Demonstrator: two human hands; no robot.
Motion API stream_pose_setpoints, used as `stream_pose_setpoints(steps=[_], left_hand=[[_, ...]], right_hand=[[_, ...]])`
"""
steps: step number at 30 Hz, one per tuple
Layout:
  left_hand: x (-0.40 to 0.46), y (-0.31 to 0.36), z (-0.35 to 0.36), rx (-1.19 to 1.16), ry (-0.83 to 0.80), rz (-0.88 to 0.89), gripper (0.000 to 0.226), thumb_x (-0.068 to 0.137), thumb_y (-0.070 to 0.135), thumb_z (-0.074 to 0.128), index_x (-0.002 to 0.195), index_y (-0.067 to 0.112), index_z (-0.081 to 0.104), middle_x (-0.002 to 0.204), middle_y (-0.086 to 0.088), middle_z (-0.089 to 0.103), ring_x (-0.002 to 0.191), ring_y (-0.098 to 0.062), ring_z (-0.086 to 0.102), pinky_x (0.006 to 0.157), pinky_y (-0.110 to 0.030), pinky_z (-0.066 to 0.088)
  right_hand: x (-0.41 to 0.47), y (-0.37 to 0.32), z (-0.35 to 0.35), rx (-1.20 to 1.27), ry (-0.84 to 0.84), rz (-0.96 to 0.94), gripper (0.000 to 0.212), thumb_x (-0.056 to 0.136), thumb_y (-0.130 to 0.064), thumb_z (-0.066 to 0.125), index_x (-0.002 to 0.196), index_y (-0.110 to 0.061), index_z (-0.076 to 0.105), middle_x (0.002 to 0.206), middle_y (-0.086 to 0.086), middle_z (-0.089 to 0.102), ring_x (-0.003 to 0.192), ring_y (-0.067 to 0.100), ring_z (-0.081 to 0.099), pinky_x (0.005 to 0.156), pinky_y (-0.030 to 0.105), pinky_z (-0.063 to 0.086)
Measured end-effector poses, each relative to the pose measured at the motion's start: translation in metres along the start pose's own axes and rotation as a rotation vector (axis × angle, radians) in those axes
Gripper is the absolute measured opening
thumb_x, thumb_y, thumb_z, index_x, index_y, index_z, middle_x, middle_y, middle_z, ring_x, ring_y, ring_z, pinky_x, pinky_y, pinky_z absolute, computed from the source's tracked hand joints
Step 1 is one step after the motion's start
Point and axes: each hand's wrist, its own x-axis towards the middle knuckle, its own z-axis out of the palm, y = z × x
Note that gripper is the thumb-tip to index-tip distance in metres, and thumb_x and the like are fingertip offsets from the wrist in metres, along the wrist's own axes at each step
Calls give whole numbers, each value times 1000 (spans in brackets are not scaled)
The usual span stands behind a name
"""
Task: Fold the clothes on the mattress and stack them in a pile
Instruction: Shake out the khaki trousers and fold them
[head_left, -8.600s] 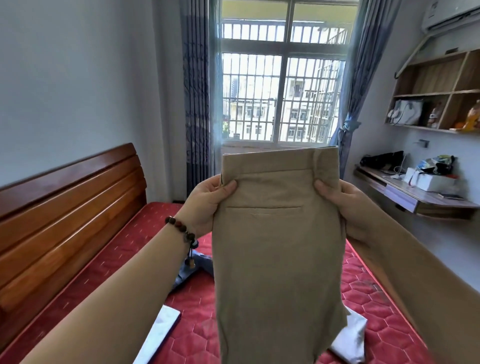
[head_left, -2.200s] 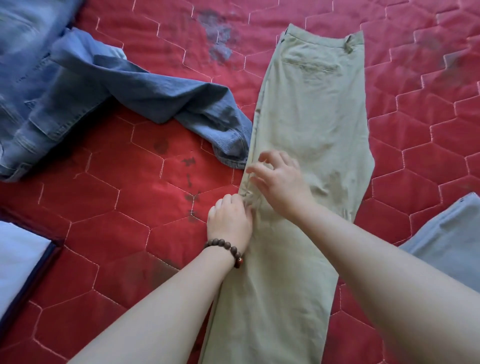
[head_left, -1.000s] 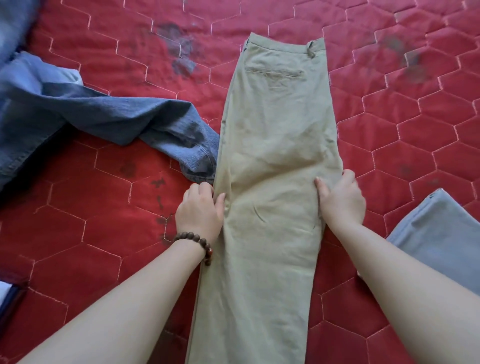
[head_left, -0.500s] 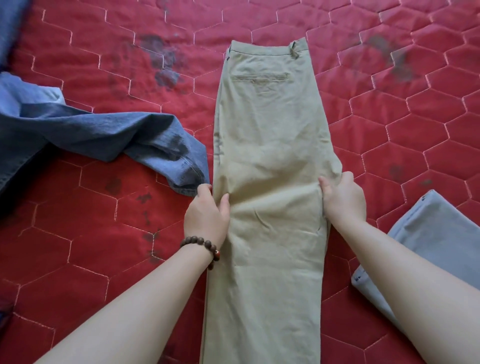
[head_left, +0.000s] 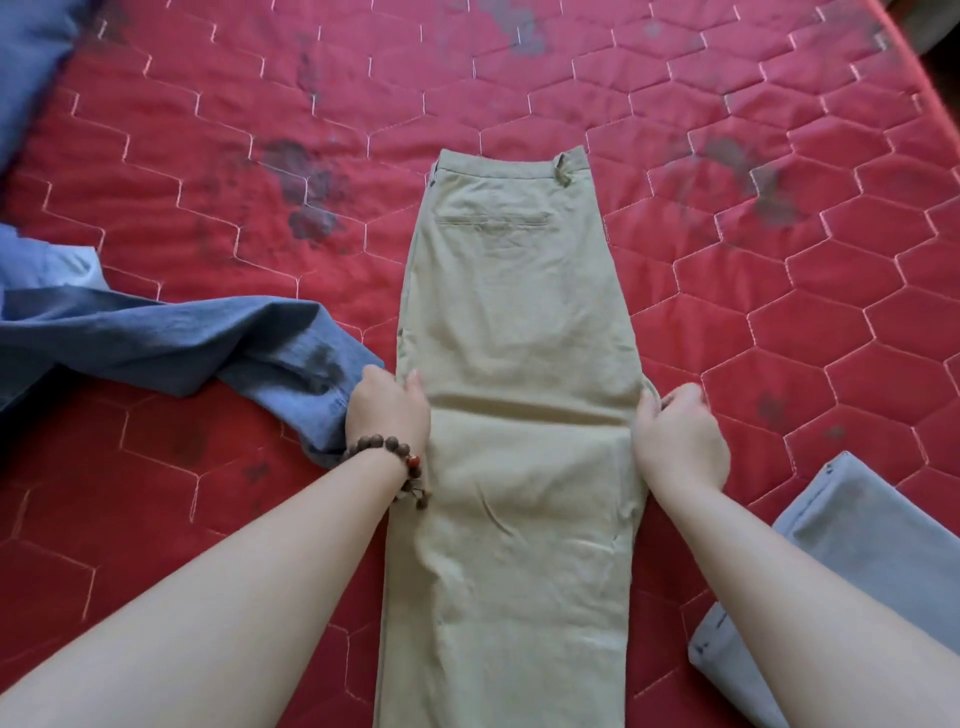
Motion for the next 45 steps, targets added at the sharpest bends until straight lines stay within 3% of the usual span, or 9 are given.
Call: stream_pose_setpoints(steps=[5,14,24,27,29,32,36,40,45], left_hand=[[43,34,1,70,-20,106,39,100,33,44,117,-1,47,116,-23,59,107,-38,57,76,-37,40],[81,53,14,116,199,144,31,103,34,33,101,6,46,101,-20,64,92,-37,60,64,-37,32],[132,102,16,117,72,175,40,103,37,33,112,1,48,116,-20,61,105,-36,58,71,-35,34],[136,102,19,67,169,192,28,103,28,36,111,4,49,114,-19,60,104,-35,57,72,-38,35],[132,93,22,231,287,165,24,100,21,42,120,9,47,128,-14,51,119,-31,47,90,-41,35],[118,95,37,297,253,595,46,95,19,42,140,13,38,151,-9,32,141,-27,24,111,-40,17],[110,92,63,550,17,802,61,98,35,23,154,19,5,162,-2,-2,148,-24,-8,119,-44,-4],[117,86,67,575,63,729,67,90,53,12,153,35,-1,162,-1,-6,147,-33,-12,117,-54,-5],[121,93,62,629,-15,695,68,91,61,13,151,38,-10,161,-2,-14,146,-32,-18,115,-57,-8]], right_hand=[[46,-41,-6,-29,-39,-205,54,97,-48,44,125,-2,44,124,21,53,115,40,49,90,46,39],[83,-74,15,-87,15,-282,26,104,-33,29,90,-12,36,89,19,62,72,33,48,62,39,32],[144,-122,16,121,-82,-336,31,101,-37,41,105,-7,45,106,24,60,99,41,55,70,38,30],[148,-129,21,125,11,-296,19,101,-31,39,98,-13,40,95,17,58,87,37,52,67,40,32],[143,-128,25,15,67,-221,25,100,-31,42,113,-10,43,115,18,54,106,38,51,80,44,37],[121,-140,35,-76,263,-546,45,95,-24,49,137,-8,42,141,17,42,132,34,35,108,42,19],[101,-162,62,-154,-110,-962,59,98,-23,39,153,-18,18,161,2,12,148,17,9,120,38,-2],[169,-147,42,-571,-54,-782,63,95,-61,5,152,-37,-7,160,-12,-10,147,10,-13,114,57,-13],[171,-146,24,-677,15,-636,60,101,-45,9,154,-20,-3,162,-1,-11,148,20,-13,114,59,-10]])
